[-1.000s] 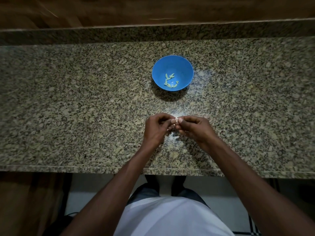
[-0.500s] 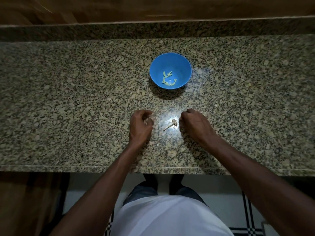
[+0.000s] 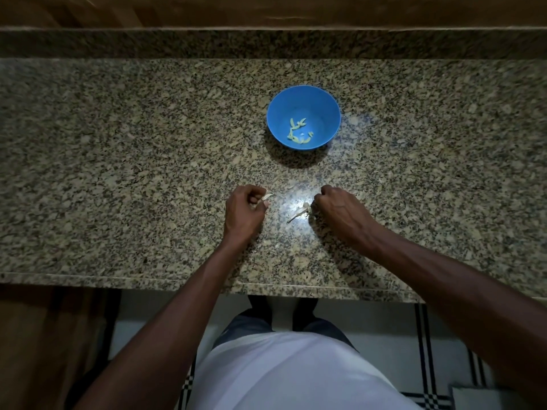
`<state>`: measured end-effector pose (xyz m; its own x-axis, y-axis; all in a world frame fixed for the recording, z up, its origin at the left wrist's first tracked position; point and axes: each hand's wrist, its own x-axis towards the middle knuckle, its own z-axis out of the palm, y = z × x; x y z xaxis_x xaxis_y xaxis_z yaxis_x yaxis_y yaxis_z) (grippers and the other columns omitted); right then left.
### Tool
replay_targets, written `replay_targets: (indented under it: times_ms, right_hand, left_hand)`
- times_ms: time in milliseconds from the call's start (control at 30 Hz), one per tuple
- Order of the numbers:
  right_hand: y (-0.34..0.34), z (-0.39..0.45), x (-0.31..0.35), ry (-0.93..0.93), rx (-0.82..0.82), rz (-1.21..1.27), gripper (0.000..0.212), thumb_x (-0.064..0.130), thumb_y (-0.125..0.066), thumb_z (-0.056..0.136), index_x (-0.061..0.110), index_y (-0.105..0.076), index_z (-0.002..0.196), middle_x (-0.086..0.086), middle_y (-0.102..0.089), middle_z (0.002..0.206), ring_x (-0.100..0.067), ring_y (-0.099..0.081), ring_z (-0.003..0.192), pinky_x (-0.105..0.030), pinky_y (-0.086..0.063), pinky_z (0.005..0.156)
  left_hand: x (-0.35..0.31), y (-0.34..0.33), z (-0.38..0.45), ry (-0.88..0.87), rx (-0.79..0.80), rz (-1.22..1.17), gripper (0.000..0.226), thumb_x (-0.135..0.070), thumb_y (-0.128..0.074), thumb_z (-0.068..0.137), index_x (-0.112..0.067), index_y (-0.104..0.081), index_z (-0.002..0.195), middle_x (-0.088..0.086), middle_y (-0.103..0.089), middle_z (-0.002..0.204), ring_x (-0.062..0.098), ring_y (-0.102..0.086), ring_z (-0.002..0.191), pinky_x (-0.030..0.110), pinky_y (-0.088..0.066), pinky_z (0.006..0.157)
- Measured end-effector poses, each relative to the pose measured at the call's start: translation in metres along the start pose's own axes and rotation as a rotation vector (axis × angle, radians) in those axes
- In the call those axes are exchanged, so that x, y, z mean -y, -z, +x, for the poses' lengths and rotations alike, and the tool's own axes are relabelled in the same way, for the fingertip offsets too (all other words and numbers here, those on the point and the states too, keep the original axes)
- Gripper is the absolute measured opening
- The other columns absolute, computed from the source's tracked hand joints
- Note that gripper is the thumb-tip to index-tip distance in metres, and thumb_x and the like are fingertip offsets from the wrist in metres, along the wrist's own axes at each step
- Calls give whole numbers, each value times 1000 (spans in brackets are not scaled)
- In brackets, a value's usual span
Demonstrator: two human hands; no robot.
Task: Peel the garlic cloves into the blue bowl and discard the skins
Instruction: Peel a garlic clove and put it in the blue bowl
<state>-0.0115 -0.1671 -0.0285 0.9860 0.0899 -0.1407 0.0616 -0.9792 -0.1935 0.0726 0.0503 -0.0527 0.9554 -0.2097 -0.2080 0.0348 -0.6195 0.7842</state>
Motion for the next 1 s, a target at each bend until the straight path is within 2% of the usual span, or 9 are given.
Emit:
replay_targets:
  times_ms: [167, 267, 367, 467, 533, 600, 733, 867, 1000]
  right_hand:
    - [-1, -2, 2, 19, 3, -16, 13, 5, -59, 101, -2, -69, 98, -14, -60, 88, -26, -58, 73, -44, -57, 65]
    - [-3, 1, -2, -82, -33, 119, 9, 0, -65, 93, 1, -72, 89, -11, -63, 85, -25, -61, 70, -44, -58, 64]
    - [0, 0, -12, -352, -37, 678, 11, -3, -72, 89, 4, -80, 91, -11, -77, 84, -25, -74, 72, -39, -64, 70]
    - [8, -15, -11, -570, -95, 1360, 13, 1, -72, 95, -3, -76, 107, -21, -78, 92, -32, -77, 84, -40, -66, 79]
    - [14, -23, -6, -591, -110, 1559, 19, 2, -70, 97, -2, -74, 115, -22, -78, 100, -31, -77, 93, -33, -64, 82]
    - [20, -27, 1, -595, -81, 1671, 25, 3, -70, 96, 0, -72, 121, -21, -78, 105, -28, -77, 97, -30, -63, 85]
    - [25, -31, 11, -594, -105, 1729, 23, 5, -74, 93, -1, -73, 116, -20, -79, 104, -24, -77, 91, -30, -63, 82]
    - [26, -30, 16, -587, -119, 1590, 15, 14, -79, 91, 5, -79, 103, -18, -79, 96, -19, -72, 79, -27, -60, 72]
    - [22, -23, 24, -616, -191, 1397, 16, 23, -84, 87, 14, -80, 99, -6, -80, 87, -22, -76, 82, -36, -63, 78]
  left_hand:
    - [-2, 0, 1, -2, -2, 9, 24, -5, -79, 87, -13, -70, 108, 4, -68, 103, 16, -64, 91, 16, -53, 77]
    - [-7, 1, -1, -2, -14, 12, 27, -4, -78, 87, -13, -68, 111, 5, -67, 105, 16, -64, 92, 24, -57, 81]
    - [-15, 1, -5, -22, -69, -5, 25, -1, -71, 90, -15, -68, 111, 3, -68, 106, 14, -66, 94, 29, -62, 81]
    - [-31, 1, -15, -65, -41, -90, 16, -6, -73, 92, -13, -73, 107, -2, -72, 100, 5, -67, 91, 17, -58, 73]
    - [-45, -2, -22, -117, 30, -151, 14, -10, -77, 91, -13, -75, 104, -3, -73, 98, 7, -69, 91, 15, -57, 71]
    - [-58, -7, -27, -194, 108, -183, 15, -14, -79, 89, -14, -77, 104, -5, -75, 97, 7, -70, 90, 22, -59, 75]
    - [-70, -15, -30, -308, 180, -185, 15, -11, -76, 90, -12, -79, 105, -6, -76, 99, 4, -71, 91, 22, -59, 80]
    - [-67, -13, -27, -394, 112, -79, 11, -8, -74, 92, -10, -80, 101, -4, -76, 94, 3, -70, 86, 23, -59, 76]
    - [-66, -15, -29, -484, 19, 65, 10, -4, -73, 92, -7, -78, 100, 3, -76, 92, 11, -69, 81, 32, -59, 75]
